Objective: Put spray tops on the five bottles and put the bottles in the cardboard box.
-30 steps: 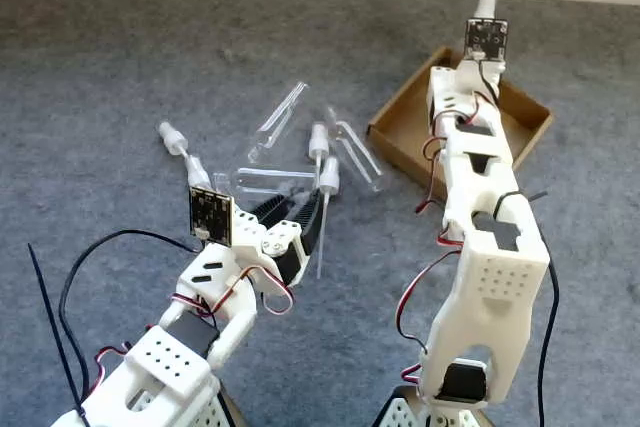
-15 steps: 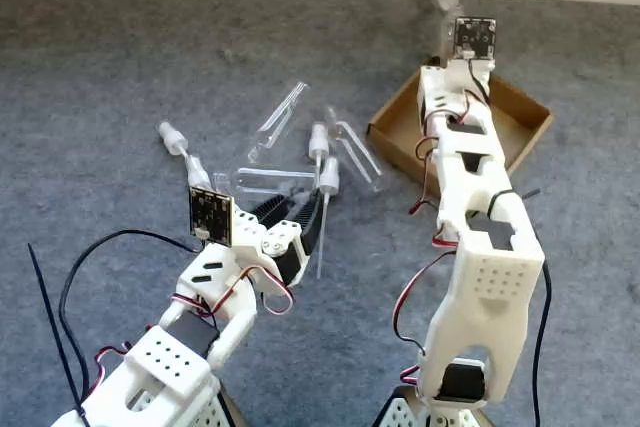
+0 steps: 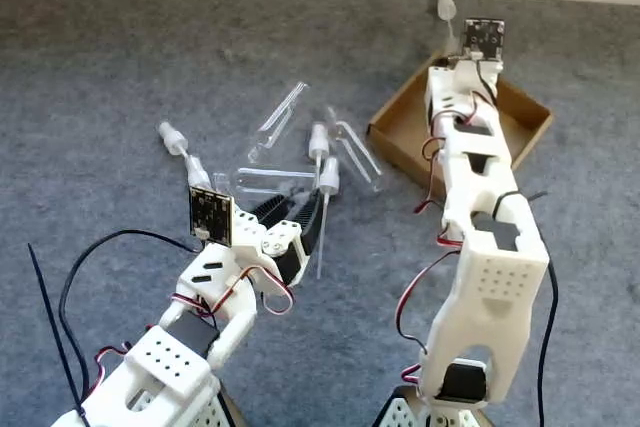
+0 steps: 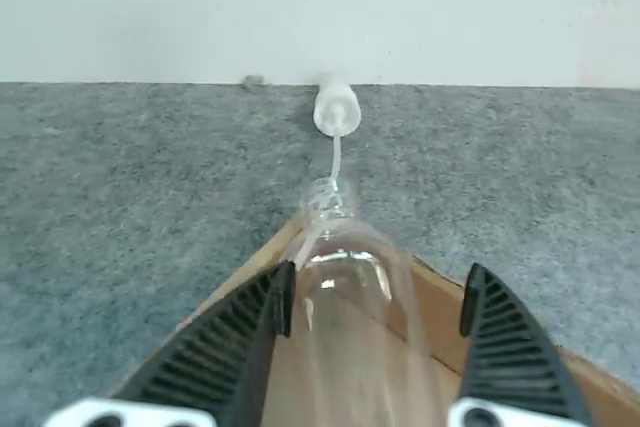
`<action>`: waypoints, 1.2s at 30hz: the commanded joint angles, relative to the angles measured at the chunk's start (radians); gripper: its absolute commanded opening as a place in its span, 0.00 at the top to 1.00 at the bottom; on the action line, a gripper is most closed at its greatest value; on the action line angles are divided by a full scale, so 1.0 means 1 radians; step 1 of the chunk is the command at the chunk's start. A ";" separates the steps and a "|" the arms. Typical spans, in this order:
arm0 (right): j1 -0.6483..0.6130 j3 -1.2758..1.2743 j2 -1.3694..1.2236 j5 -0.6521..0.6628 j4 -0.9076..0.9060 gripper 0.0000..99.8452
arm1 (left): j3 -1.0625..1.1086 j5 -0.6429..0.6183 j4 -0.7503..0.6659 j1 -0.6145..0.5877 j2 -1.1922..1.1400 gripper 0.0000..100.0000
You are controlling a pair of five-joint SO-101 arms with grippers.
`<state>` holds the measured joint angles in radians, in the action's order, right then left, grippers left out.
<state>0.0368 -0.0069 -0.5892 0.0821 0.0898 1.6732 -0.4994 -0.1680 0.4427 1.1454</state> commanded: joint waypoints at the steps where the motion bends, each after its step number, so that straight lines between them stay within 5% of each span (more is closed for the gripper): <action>1: 0.031 0.021 0.027 0.009 0.030 0.76 | 0.019 -0.005 0.002 -0.004 0.019 0.93; 16: 0.087 0.308 0.067 0.025 -0.576 0.75 | 0.019 -0.005 0.002 -0.004 0.019 0.93; 36: 0.002 0.625 0.041 0.508 -1.078 0.75 | 0.019 -0.005 0.003 -0.004 0.019 0.93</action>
<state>0.0491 0.5455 -0.5877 0.5240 -0.9643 1.6732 -0.4994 -0.1680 0.4427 1.1454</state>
